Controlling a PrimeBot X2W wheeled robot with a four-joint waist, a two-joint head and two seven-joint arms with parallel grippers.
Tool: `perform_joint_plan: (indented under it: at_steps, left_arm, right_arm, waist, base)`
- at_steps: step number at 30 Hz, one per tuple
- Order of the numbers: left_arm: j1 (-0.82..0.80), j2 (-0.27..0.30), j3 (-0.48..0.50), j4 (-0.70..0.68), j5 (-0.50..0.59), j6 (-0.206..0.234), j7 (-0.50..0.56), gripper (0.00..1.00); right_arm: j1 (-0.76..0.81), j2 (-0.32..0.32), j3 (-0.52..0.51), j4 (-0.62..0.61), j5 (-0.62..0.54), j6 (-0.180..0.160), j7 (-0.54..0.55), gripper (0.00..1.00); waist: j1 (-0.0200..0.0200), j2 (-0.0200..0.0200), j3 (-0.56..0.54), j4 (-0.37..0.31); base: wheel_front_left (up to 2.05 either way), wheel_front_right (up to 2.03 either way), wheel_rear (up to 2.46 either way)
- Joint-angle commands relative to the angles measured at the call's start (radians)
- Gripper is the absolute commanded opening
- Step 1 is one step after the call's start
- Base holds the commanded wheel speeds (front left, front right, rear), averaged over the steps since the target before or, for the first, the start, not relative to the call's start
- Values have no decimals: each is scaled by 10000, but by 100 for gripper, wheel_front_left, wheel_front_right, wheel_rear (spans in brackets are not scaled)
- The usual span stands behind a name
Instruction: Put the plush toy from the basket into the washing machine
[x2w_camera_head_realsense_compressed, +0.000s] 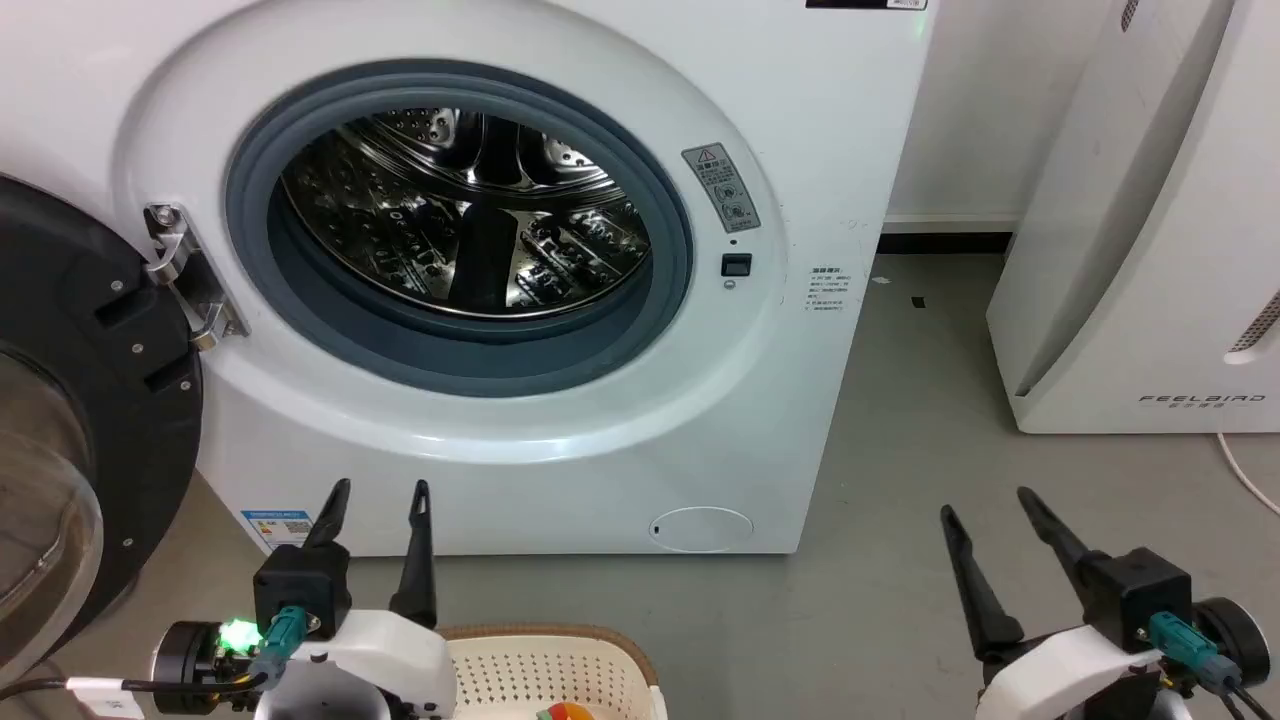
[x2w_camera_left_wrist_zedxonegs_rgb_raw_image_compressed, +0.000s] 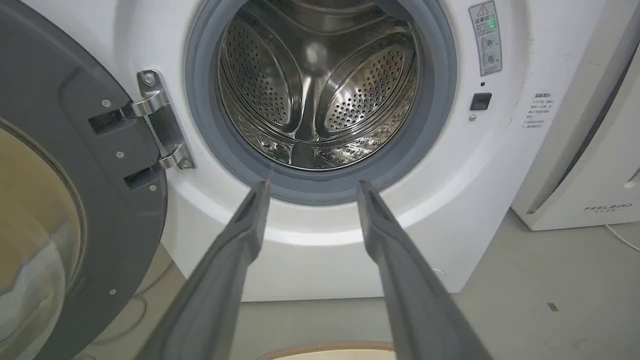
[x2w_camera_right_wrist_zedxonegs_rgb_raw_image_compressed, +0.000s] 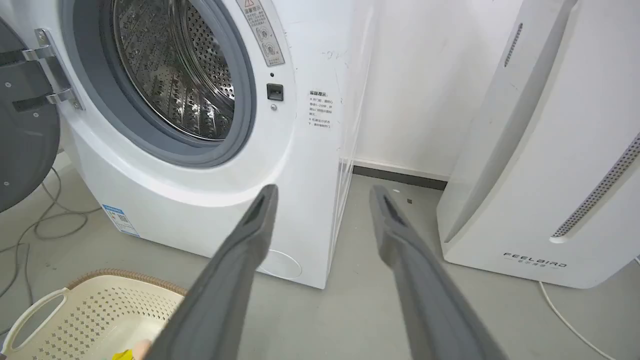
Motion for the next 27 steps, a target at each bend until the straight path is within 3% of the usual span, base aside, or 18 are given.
perform_joint_plan:
  at_steps: [1, 27]
  left_arm:
    - [3, 0, -21, 22, -19, -2, -29, 100]
    - [-520, 19, -455, 1330, -447, -75, -483, 100]
  right_arm:
    - [8, 0, -8, -2, 32, 0, -29, 100]
    - [-100, 0, -249, -308, 337, -2, -551, 100]
  waist:
    - [0, 0, 2, -1]
    - [0, 0, 771, -232]
  base:
    - [0, 0, 0]
    - [0, 0, 0]
